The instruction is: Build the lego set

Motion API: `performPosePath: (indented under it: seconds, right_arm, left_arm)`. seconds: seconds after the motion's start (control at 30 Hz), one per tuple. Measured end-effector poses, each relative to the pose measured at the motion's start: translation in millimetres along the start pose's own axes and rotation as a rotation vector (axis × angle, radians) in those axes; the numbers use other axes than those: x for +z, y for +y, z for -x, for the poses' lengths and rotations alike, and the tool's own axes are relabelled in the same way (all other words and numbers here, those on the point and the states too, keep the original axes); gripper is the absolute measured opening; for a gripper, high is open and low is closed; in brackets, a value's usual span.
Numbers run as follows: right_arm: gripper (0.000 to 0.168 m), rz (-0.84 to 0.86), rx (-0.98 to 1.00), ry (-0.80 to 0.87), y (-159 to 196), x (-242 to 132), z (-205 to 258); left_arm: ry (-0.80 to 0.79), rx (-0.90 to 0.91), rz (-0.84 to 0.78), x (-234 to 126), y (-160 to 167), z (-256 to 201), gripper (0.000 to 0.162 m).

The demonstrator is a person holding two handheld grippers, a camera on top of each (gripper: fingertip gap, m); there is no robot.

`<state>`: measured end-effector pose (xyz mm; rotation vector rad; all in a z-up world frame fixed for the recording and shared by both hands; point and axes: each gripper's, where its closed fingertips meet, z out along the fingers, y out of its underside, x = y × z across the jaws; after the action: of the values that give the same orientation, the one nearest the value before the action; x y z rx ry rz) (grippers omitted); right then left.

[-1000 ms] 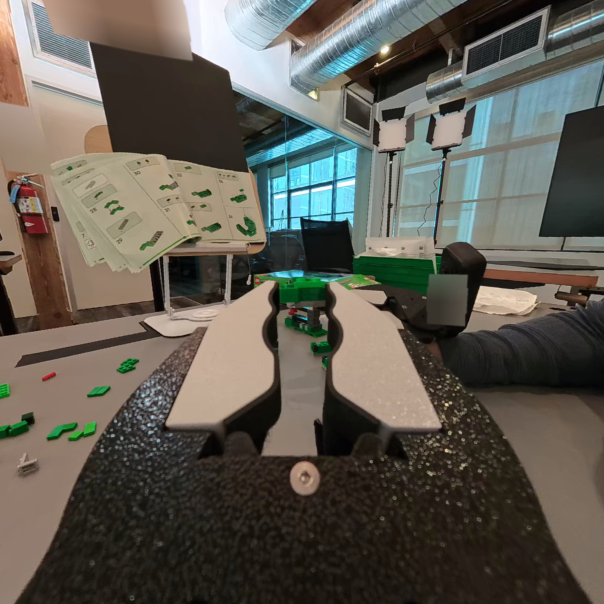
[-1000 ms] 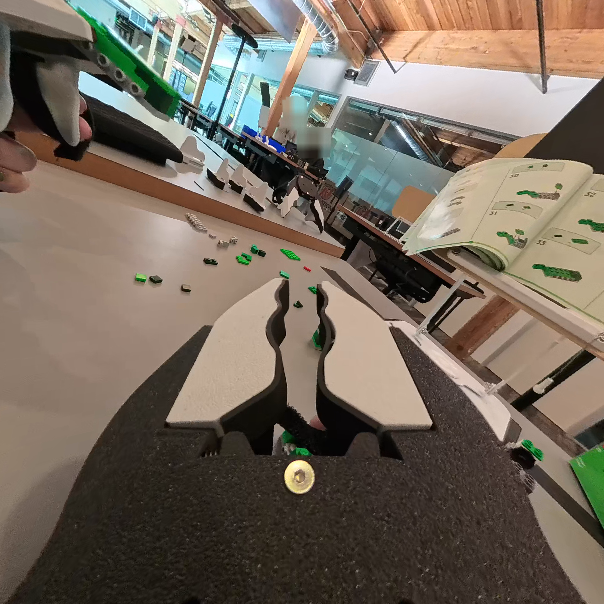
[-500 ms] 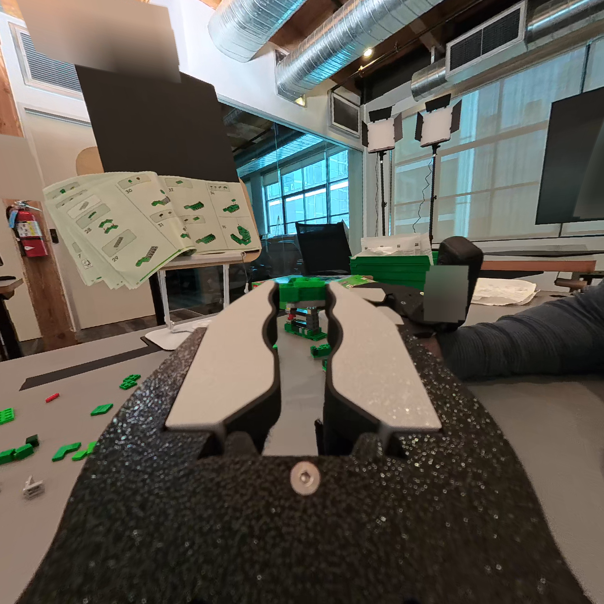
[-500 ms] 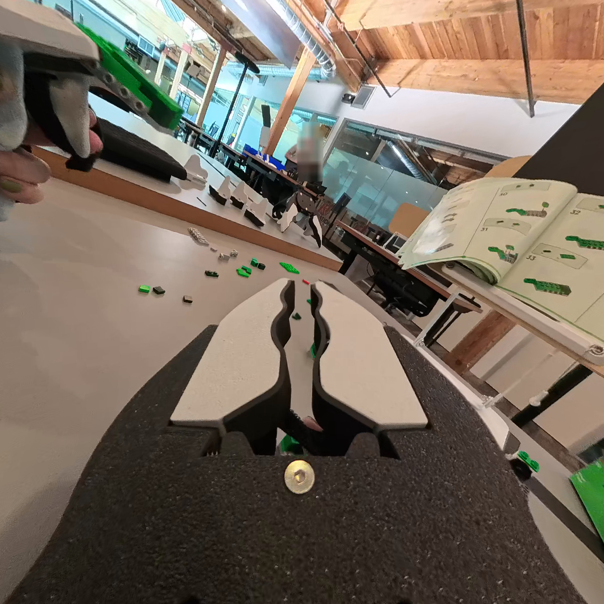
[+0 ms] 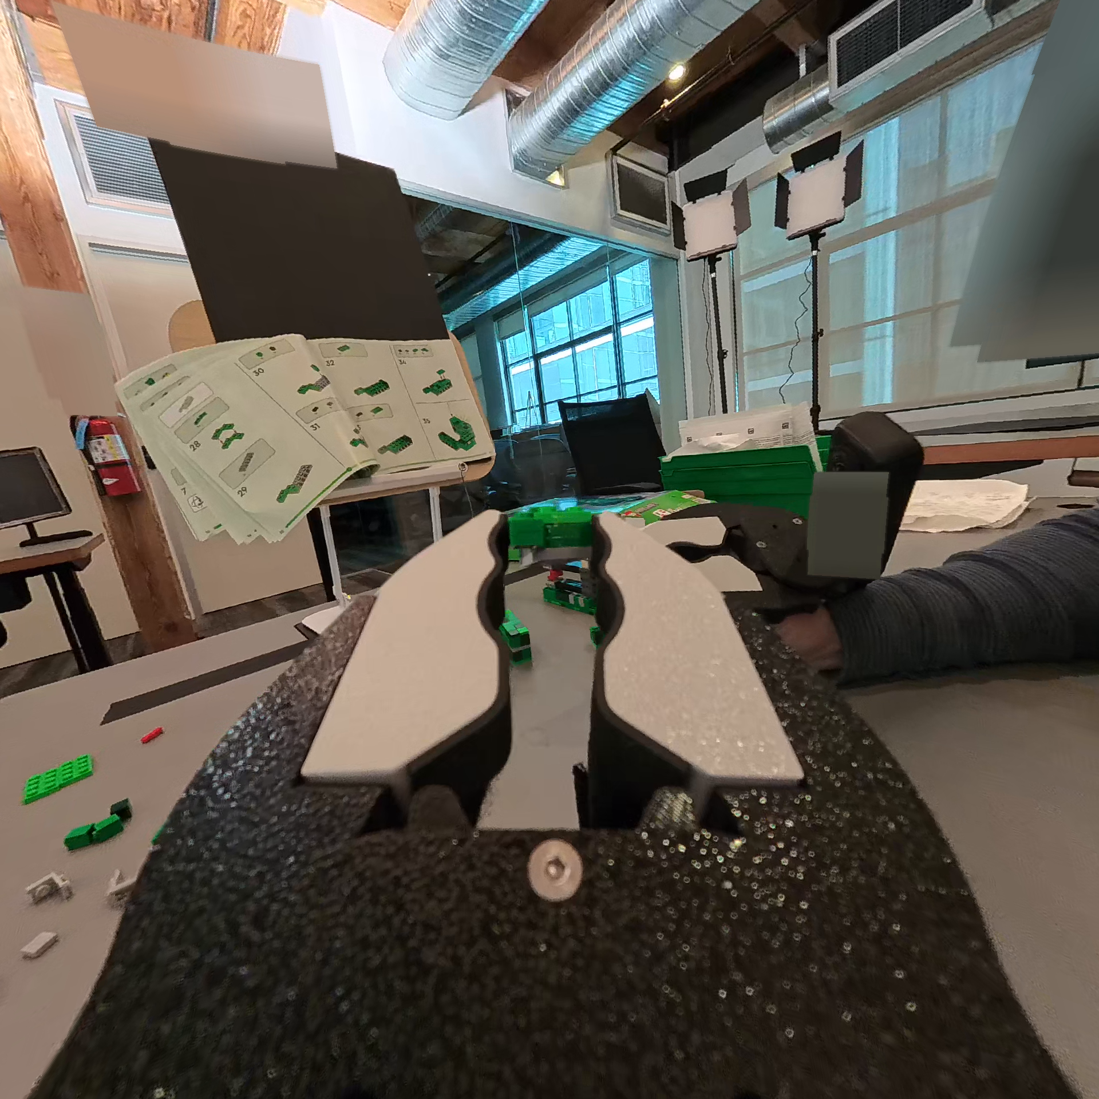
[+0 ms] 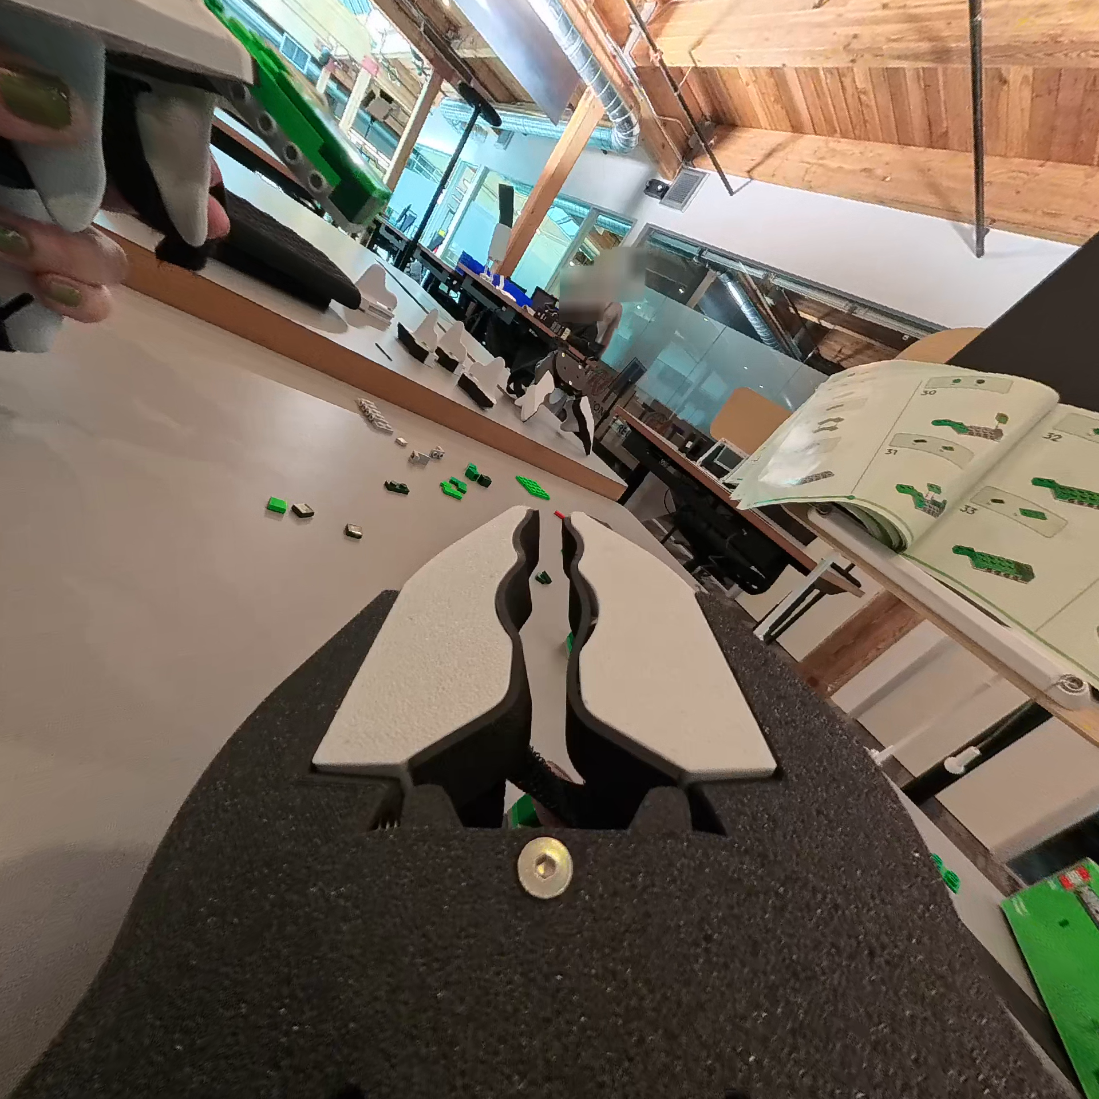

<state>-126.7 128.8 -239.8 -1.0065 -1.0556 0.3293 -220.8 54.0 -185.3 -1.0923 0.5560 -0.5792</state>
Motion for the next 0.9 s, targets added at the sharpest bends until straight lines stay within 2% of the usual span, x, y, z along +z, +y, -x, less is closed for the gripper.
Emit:
performPosePath:
  seconds: [0.37,0.53,0.63,0.73,0.9]
  right_arm:
    - [0.006,0.008,-0.006,-0.011,1,1,2]
    - [0.003,0.033,0.025,-0.021,4,1,4]
    - [0.0,0.164,0.169,-0.198,11,6,26]
    - [0.006,0.285,0.296,-0.395,14,21,50]
    - [0.012,0.438,0.328,-0.576,28,60,77]
  left_arm:
    - [-0.021,0.214,0.012,2,-3,-10,0.026]
    - [-0.06,0.239,-0.015,-4,-10,-5,0.026]
    - [-0.106,0.228,-0.044,-14,-16,6,0.025]
    - [-0.143,0.205,-0.065,-22,-20,15,0.025]
    - [-0.156,0.211,-0.055,-23,-19,18,0.025]
